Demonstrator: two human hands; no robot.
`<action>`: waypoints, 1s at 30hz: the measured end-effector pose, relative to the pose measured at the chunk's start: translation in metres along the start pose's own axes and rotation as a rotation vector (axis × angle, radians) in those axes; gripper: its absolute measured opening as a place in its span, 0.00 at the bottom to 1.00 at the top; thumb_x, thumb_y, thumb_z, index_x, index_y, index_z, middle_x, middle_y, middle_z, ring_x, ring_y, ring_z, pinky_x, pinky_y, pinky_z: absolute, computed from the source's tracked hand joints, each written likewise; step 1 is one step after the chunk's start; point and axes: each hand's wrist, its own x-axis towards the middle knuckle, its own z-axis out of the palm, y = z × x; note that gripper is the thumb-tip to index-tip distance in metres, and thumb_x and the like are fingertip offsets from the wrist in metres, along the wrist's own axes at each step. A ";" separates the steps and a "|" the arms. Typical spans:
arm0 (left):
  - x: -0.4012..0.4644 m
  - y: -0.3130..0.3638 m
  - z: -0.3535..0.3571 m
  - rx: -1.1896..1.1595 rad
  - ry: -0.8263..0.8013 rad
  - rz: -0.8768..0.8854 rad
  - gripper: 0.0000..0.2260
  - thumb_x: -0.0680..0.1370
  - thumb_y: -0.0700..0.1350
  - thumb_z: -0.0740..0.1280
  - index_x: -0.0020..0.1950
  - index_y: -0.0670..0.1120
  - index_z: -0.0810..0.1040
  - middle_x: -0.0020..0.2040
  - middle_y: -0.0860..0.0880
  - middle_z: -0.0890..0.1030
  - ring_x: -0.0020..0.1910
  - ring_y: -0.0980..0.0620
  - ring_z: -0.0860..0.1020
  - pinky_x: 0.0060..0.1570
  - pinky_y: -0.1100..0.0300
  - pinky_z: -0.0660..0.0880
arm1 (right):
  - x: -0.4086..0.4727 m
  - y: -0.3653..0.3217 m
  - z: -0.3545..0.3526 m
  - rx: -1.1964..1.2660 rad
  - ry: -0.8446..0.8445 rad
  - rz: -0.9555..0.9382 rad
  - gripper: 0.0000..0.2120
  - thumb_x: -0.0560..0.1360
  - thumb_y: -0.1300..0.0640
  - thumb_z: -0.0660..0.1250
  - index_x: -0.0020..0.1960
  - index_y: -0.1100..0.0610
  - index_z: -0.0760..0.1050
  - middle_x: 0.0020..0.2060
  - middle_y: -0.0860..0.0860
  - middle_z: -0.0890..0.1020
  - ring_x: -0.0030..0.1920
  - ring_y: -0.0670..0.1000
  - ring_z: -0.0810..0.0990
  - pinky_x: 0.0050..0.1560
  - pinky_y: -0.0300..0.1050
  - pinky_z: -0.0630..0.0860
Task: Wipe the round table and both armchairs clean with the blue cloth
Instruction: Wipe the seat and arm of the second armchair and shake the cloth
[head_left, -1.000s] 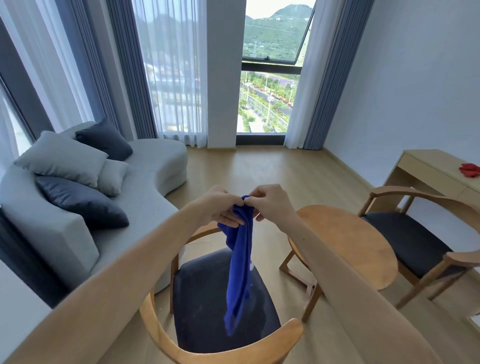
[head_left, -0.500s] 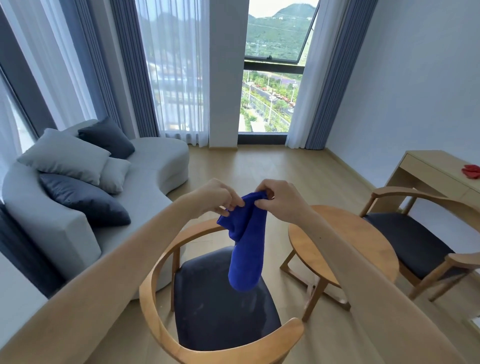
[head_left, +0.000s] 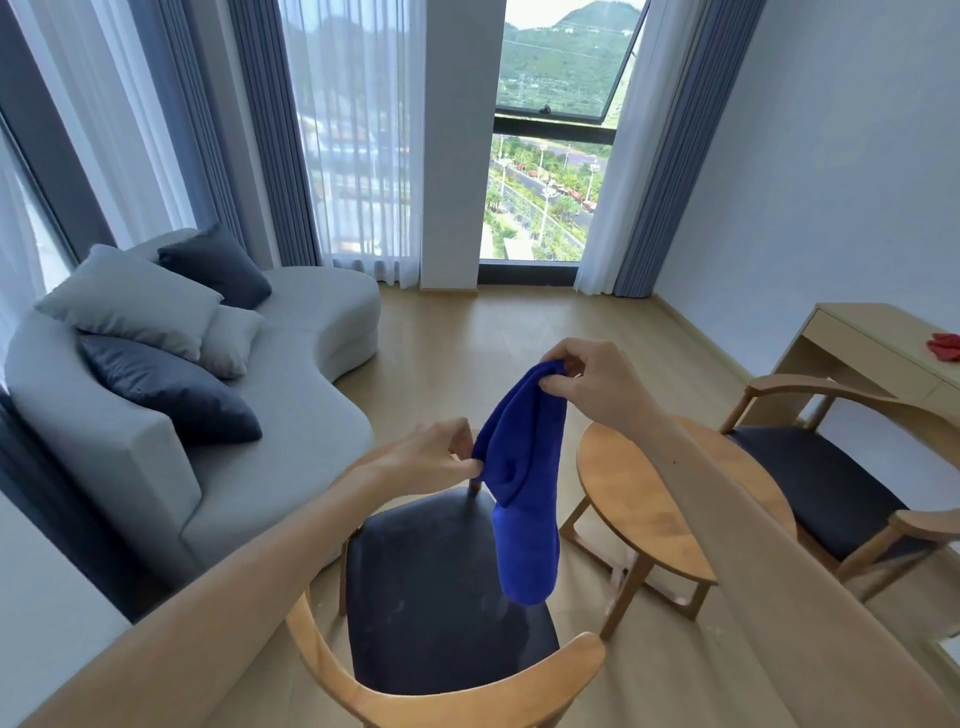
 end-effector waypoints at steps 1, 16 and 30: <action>0.001 0.003 0.001 -0.022 -0.022 -0.027 0.15 0.66 0.60 0.66 0.46 0.52 0.73 0.42 0.53 0.82 0.41 0.53 0.82 0.41 0.49 0.81 | 0.000 0.001 -0.001 0.006 0.005 0.004 0.07 0.72 0.65 0.70 0.47 0.55 0.79 0.38 0.45 0.80 0.40 0.41 0.77 0.38 0.29 0.70; 0.023 0.052 -0.095 -0.015 0.141 -0.126 0.07 0.79 0.39 0.58 0.47 0.51 0.67 0.38 0.45 0.82 0.27 0.53 0.81 0.27 0.62 0.76 | -0.005 0.033 -0.010 -0.147 0.021 0.084 0.07 0.73 0.65 0.67 0.44 0.54 0.77 0.36 0.46 0.80 0.38 0.44 0.77 0.37 0.33 0.70; 0.009 0.040 -0.101 0.125 0.228 0.061 0.08 0.76 0.37 0.62 0.43 0.49 0.76 0.37 0.49 0.83 0.33 0.55 0.82 0.32 0.68 0.75 | 0.008 0.027 -0.008 -0.093 0.074 0.049 0.05 0.73 0.67 0.67 0.47 0.60 0.78 0.41 0.52 0.82 0.42 0.51 0.79 0.40 0.38 0.75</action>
